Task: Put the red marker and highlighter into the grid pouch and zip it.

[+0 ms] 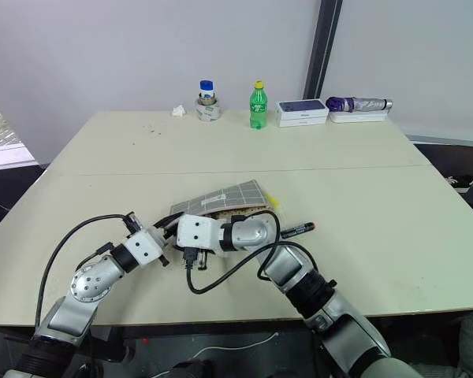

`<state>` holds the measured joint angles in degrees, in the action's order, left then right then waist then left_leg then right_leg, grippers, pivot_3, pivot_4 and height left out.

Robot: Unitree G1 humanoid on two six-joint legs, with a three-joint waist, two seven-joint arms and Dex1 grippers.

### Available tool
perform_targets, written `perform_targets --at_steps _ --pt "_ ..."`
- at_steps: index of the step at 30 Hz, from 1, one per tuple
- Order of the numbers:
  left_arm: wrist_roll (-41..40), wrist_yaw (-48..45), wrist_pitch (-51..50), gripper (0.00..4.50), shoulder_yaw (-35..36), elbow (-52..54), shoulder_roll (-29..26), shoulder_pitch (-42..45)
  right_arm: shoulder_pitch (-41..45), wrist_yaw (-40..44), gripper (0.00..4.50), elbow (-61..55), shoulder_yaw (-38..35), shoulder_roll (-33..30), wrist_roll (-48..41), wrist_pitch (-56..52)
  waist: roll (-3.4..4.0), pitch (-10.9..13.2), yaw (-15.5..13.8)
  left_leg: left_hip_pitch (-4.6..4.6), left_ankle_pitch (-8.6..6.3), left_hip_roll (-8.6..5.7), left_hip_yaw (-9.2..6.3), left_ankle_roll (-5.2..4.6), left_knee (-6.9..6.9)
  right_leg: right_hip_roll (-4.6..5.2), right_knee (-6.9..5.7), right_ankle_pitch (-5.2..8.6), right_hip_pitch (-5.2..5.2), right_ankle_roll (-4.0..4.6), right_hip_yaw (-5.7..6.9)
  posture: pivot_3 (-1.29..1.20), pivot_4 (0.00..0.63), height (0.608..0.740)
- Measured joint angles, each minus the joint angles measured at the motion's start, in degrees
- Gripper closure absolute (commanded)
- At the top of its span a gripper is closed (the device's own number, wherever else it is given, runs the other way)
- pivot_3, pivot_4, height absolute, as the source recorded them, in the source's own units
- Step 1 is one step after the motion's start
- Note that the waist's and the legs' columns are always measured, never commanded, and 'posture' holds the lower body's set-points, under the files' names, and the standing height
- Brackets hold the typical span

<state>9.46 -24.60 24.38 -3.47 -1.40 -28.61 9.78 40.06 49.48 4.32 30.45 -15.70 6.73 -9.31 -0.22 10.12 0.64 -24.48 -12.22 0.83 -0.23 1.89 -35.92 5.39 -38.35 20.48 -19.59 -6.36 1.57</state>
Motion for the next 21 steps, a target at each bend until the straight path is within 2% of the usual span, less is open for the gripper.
perform_targets --at_steps 2,11,16,21 --pt "0.0 0.0 0.0 4.50 0.0 0.0 0.0 -0.1 -0.1 0.5 1.12 -0.1 -0.3 -2.4 0.7 1.2 0.00 0.0 0.0 0.00 0.00 0.00 -0.01 0.00 -0.01 0.00 0.01 0.00 0.01 0.00 0.00 0.00 0.150 0.740" --pt "0.0 0.1 0.2 4.50 0.4 0.5 -0.5 -0.6 -6.0 4.9 1.12 -9.1 -5.5 -10.0 -2.8 -3.3 -0.01 0.0 0.1 0.00 0.00 0.02 -0.01 0.00 0.05 -0.01 0.05 0.00 0.02 0.00 0.00 0.00 0.150 0.740" --pt "0.0 0.2 1.0 4.50 2.1 0.3 -2.0 -1.3 -11.7 4.8 1.12 -12.5 -12.0 -14.7 -5.6 -4.7 -0.03 0.0 -0.3 0.00 0.00 0.01 -0.04 -0.01 0.02 0.05 0.16 0.00 0.12 0.00 0.06 0.00 0.150 0.740" --pt "-0.3 0.4 1.4 4.50 3.2 0.2 -2.8 -1.8 -17.7 3.0 1.12 -19.1 -20.6 -13.3 -14.7 -9.0 -0.03 0.0 0.0 0.01 0.00 0.03 -0.05 0.00 0.08 0.04 0.17 0.00 0.12 0.00 0.06 0.00 0.150 0.740"
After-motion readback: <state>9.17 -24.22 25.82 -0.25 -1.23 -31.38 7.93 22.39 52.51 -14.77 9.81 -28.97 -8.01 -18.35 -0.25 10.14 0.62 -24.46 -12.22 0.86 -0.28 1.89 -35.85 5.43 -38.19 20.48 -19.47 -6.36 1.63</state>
